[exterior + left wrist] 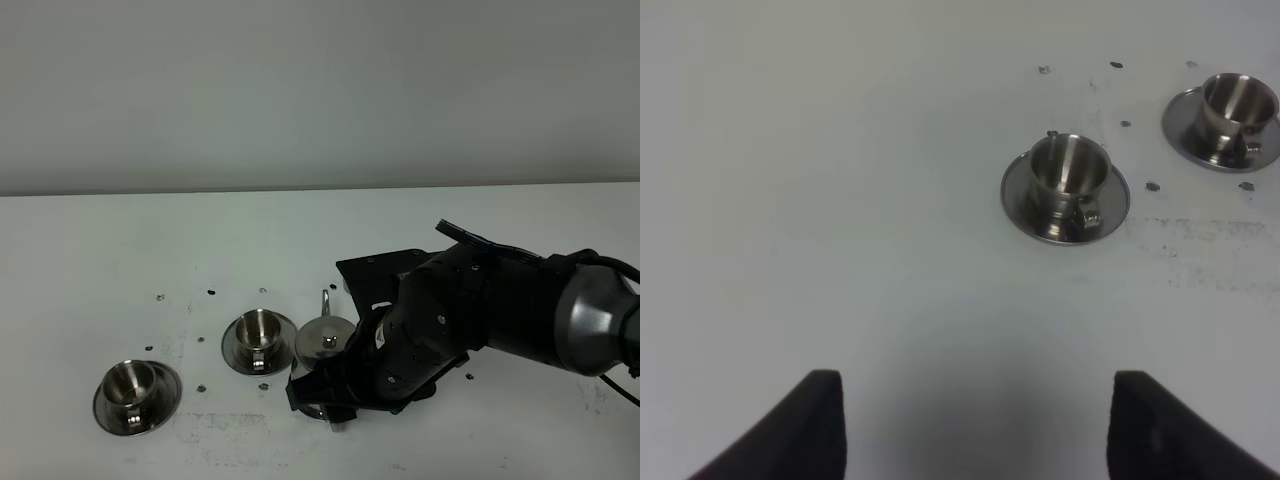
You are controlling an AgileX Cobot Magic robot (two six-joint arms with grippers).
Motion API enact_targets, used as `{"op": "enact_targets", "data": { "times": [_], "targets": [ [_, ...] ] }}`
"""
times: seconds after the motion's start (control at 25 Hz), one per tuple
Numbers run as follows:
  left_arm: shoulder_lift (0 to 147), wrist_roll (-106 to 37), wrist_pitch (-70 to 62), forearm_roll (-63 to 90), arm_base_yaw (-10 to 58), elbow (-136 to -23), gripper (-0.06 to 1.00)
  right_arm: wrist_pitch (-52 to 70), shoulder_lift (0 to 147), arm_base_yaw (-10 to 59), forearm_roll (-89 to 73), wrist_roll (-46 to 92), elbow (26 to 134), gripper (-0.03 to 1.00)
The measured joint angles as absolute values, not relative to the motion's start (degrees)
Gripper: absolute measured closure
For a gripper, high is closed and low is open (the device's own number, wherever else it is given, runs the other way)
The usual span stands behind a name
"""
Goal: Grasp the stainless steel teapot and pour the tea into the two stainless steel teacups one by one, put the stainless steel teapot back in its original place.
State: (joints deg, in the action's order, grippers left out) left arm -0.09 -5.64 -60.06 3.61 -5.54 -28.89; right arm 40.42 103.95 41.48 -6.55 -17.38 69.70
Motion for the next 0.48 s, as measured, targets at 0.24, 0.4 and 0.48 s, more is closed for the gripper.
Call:
{"op": "enact_targets", "data": {
  "times": [0.24, 0.4, 0.48],
  "targets": [
    [-0.1, -5.6, -60.1, 3.6, -5.5, -28.9, 0.33, 37.3, 105.0, 42.2, -6.8, -16.1, 69.7, 0.41],
    [-0.1, -5.6, -60.1, 3.6, -5.5, -28.9, 0.33, 35.5, 106.5, 42.4, -9.6, -13.0, 69.7, 0.41],
    [-0.1, -5.6, -60.1, 3.6, -5.5, -28.9, 0.33, 35.1, 106.7, 42.4, -10.6, -12.2, 69.7, 0.41]
  ]
}}
